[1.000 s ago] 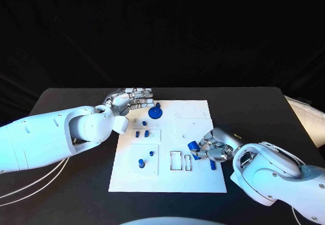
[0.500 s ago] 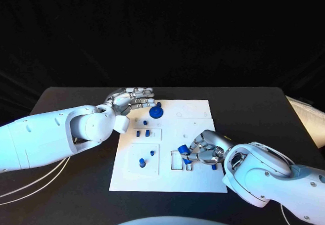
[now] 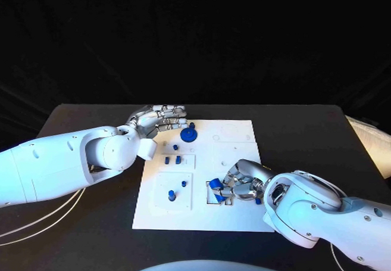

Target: Assemble the parts on the task board

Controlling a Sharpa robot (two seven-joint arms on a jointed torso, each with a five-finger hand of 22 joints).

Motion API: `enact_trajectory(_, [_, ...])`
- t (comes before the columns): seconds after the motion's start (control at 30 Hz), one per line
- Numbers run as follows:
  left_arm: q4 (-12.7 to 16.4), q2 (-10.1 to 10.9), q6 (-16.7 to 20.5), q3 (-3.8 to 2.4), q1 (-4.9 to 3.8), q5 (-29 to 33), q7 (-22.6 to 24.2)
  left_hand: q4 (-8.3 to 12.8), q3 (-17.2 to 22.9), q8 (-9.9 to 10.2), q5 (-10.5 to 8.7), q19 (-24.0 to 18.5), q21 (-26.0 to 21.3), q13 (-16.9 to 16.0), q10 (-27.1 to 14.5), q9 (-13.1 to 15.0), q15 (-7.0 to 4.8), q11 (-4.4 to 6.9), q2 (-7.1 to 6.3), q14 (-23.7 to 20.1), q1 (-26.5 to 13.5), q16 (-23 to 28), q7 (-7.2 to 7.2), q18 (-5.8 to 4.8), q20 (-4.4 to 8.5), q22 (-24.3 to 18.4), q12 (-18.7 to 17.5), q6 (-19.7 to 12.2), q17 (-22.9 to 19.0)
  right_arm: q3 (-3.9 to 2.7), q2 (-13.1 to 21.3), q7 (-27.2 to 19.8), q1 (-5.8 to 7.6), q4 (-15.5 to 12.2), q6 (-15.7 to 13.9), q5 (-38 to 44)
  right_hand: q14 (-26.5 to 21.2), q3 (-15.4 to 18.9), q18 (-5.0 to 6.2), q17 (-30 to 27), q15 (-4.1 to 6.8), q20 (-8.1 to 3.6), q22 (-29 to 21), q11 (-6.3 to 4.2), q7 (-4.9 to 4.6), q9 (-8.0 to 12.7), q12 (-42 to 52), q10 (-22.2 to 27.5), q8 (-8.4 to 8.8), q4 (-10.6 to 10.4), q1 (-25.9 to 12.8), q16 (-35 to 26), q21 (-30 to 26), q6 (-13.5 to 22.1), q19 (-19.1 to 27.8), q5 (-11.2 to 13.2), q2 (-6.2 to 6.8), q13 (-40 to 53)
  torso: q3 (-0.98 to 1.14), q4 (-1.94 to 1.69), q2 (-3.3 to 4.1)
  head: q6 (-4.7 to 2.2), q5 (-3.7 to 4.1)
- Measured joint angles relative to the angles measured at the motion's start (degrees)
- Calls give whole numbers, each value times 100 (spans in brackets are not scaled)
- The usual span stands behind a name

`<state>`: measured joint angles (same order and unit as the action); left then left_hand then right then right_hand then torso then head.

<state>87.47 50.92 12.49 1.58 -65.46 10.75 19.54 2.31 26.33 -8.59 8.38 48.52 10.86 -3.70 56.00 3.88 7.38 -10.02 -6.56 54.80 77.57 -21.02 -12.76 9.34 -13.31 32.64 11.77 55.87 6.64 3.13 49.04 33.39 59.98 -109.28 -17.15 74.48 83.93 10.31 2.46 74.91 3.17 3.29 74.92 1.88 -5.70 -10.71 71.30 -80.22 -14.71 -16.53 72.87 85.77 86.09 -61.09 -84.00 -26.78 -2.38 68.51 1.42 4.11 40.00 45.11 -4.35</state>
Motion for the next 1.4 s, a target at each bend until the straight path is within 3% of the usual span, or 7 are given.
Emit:
enact_trajectory(0.13, [2, 1, -1, 0, 0, 0, -1, 0, 0, 0, 0, 0, 0, 0, 0, 0, 0, 0, 0, 0, 0, 0, 0, 0, 0, 0, 0, 0, 0, 2, -32, 10, -2, 40, 25, -5, -1, 214, 3, 0, 2, 0, 0, -30, 147, -67, 138, -29, -12, 24, -396, 0, 0, -205, 0, 1010, -115, 545, 4, 0, -1, 1, -8])
enact_trajectory(0.23, [2, 1, -1, 0, 0, 0, -2, 0, 0, 0, 0, 0, 0, 0, 0, 0, 0, 0, 0, 0, 0, 0, 0, 0, 0, 0, 0, 0, 0, 2, -55, 18, -3, 71, 27, 3, -1, 390, 4, 0, 2, 0, 0, -30, 97, -85, 98, -32, 33, -6, -601, -47, 0, -155, 0, 1631, -100, 655, 4, 0, 0, 2, -9])
enact_trajectory(0.33, [3, 1, -2, 0, 0, 0, -4, 0, 0, 0, 0, 0, 0, 0, 0, 0, 0, 0, 0, 0, 0, 0, 0, 1, 0, 0, 0, 0, 0, 4, -58, 31, -3, 117, 18, 52, -2, 529, 7, 0, 3, -10, -1, -137, 74, -111, -388, 46, 100, -10, -735, -164, -122, -40, 93, 1951, -43, 287, 4, 1, -1, 2, -9])
enact_trajectory(0.5, [5, 3, -6, 0, 0, 0, -7, -15, -15, 0, 0, 0, 0, 5, 0, 0, 0, 0, 0, 0, 0, 0, 0, 0, 0, -24, 0, 0, -13, 6, -54, 58, -4, 160, -20, 195, -2, 597, 8, 2, 3, 21, -1, -88, 19, -149, -979, 340, 121, -15, -903, -301, -244, 72, 247, 2182, 99, -142, 1, 3, -1, 5, -10])
enact_trajectory(0.77, [7, 2, -18, 0, 0, -9, -14, -15, -15, 0, 0, 0, 0, 5, 0, 0, 0, 0, 0, 0, 0, 0, 0, 0, 0, -24, 0, 0, -12, 8, -43, 68, -8, 129, -68, 384, -2, 554, 9, 4, 3, 21, -1, -79, 12, -211, -1021, 349, 120, 28, -870, -301, -267, 80, 247, 2017, 123, -187, 4, 3, 0, 5, 2])
enact_trajectory(1.0, [3, 1, -26, 0, 0, -20, -17, -15, -15, 0, 0, 0, 0, 5, 0, 0, 0, 0, 0, 0, 0, 22, 0, 0, 0, -24, 0, 0, -12, 9, 64, 40, -11, 57, -107, 477, -2, 318, 9, 3, 2, 21, 0, -113, 12, -309, -1020, 316, 76, 343, 24, -301, -267, 80, 247, 1599, 41, -136, 4, -5, 1, 6, 14])
enact_trajectory(1.4, [-2, 17, -35, 0, 1, -29, -19, -15, -15, 0, 0, 0, 0, 4, 0, 0, 0, 0, 0, 0, 0, 22, 0, 0, 0, -24, 0, 0, -12, 5, 966, -168, 52, -262, -334, 566, -2, 209, 11, 2, 2, 13, 3, -90, 27, -333, -965, 256, 120, 517, 443, -273, -231, 165, 169, 770, -115, -48, 3, 19, -4, -23, 85])
